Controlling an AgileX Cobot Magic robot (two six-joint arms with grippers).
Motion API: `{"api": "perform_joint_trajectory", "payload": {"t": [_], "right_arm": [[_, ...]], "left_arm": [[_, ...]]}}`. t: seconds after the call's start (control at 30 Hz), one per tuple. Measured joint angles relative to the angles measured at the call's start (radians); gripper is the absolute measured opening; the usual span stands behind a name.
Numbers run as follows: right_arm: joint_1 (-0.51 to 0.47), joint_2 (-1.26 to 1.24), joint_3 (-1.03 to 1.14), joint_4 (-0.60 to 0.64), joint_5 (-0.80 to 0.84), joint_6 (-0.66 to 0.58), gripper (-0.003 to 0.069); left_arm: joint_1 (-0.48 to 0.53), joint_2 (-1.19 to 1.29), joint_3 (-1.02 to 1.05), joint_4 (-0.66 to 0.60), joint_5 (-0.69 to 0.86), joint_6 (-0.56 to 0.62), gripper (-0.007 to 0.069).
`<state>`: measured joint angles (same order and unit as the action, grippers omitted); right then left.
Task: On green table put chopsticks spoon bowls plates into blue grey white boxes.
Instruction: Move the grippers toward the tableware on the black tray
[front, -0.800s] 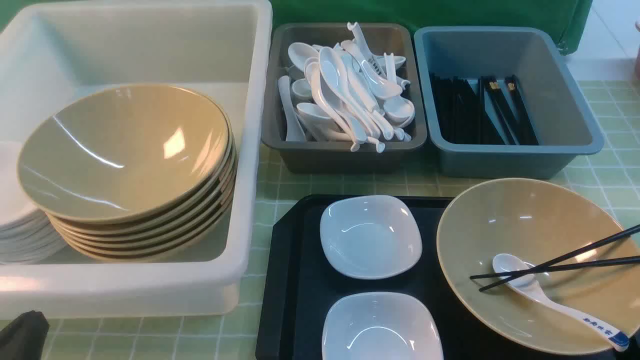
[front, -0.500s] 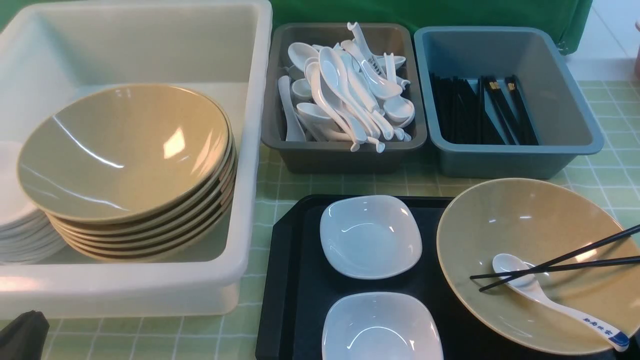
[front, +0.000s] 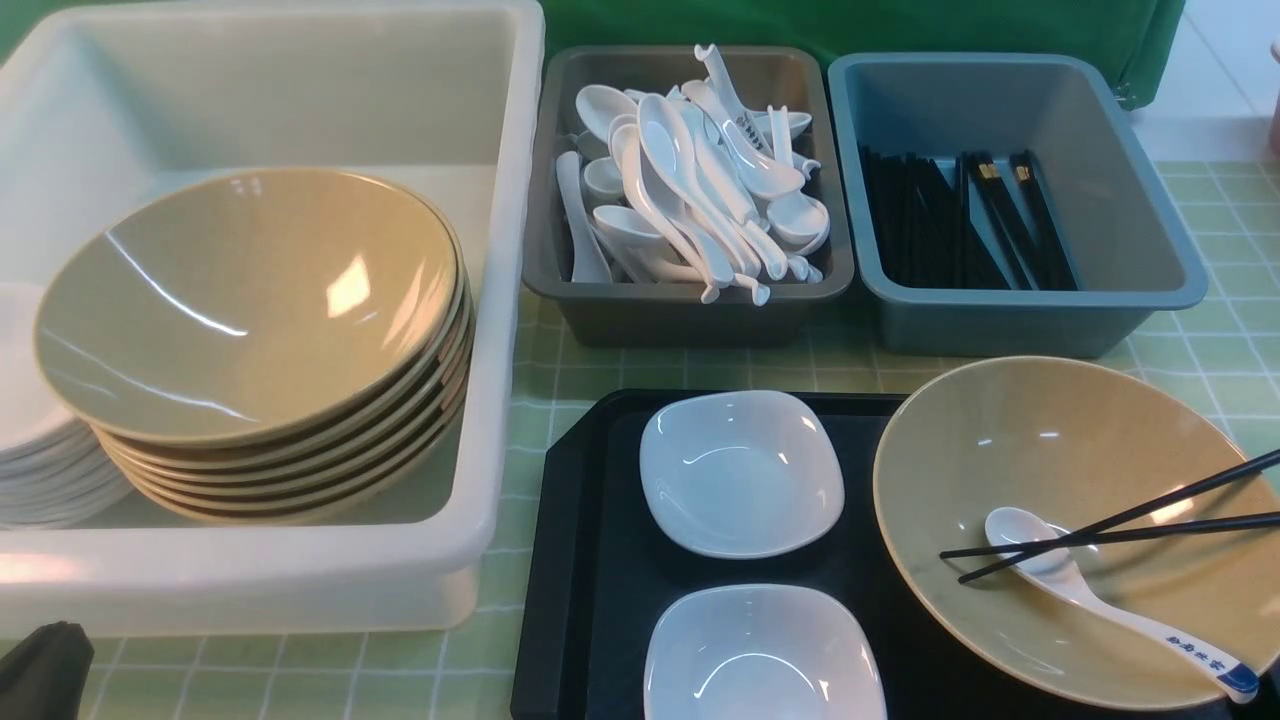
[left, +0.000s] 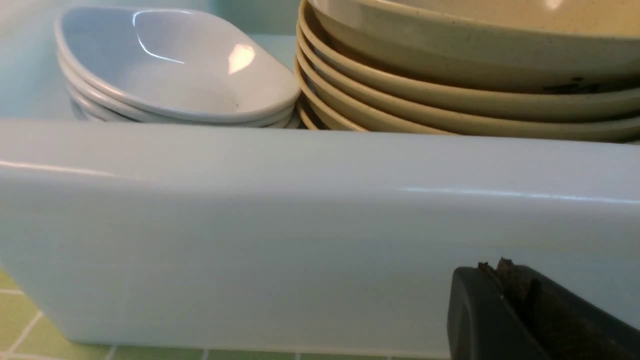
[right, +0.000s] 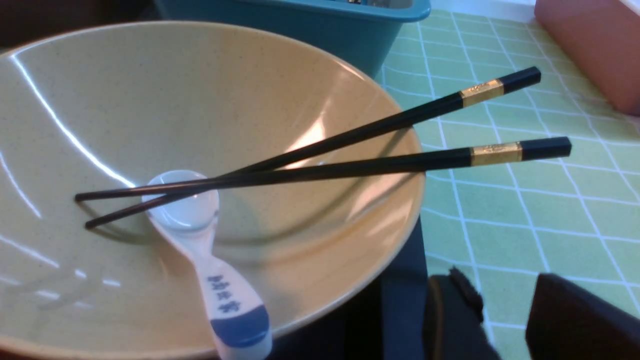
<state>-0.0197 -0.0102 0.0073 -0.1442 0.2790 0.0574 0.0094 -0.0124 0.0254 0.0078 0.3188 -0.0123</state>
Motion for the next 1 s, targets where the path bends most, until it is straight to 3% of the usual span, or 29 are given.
{"api": "perform_joint_trajectory", "payload": {"t": [0.23,0.37,0.57,0.77,0.93,1.0], "right_arm": [[0.0,0.0,0.002,0.0,-0.017,0.0,0.0235],[0.0,0.0,0.019,0.001,-0.158,0.01,0.0235],[0.0,0.0,0.02,0.001,-0.303,0.217,0.0235],[0.0,0.0,0.021,0.001,-0.4,0.372,0.0235],[0.0,0.0,0.021,0.001,-0.653,0.437,0.0235],[0.0,0.0,0.001,0.001,-0.645,0.5,0.0235]], "left_arm": [[0.0,0.0,0.002,-0.092,-0.046,-0.003,-0.0001],[0.0,0.0,0.002,-0.166,-0.206,-0.003,-0.0001],[0.0,0.0,0.002,-0.198,-0.395,-0.004,-0.0001],[0.0,0.0,0.002,-0.207,-0.431,-0.014,-0.0001],[0.0,0.0,0.002,-0.29,-0.573,-0.183,-0.0001],[0.0,0.0,0.002,-0.305,-0.664,-0.243,-0.0001]]}}
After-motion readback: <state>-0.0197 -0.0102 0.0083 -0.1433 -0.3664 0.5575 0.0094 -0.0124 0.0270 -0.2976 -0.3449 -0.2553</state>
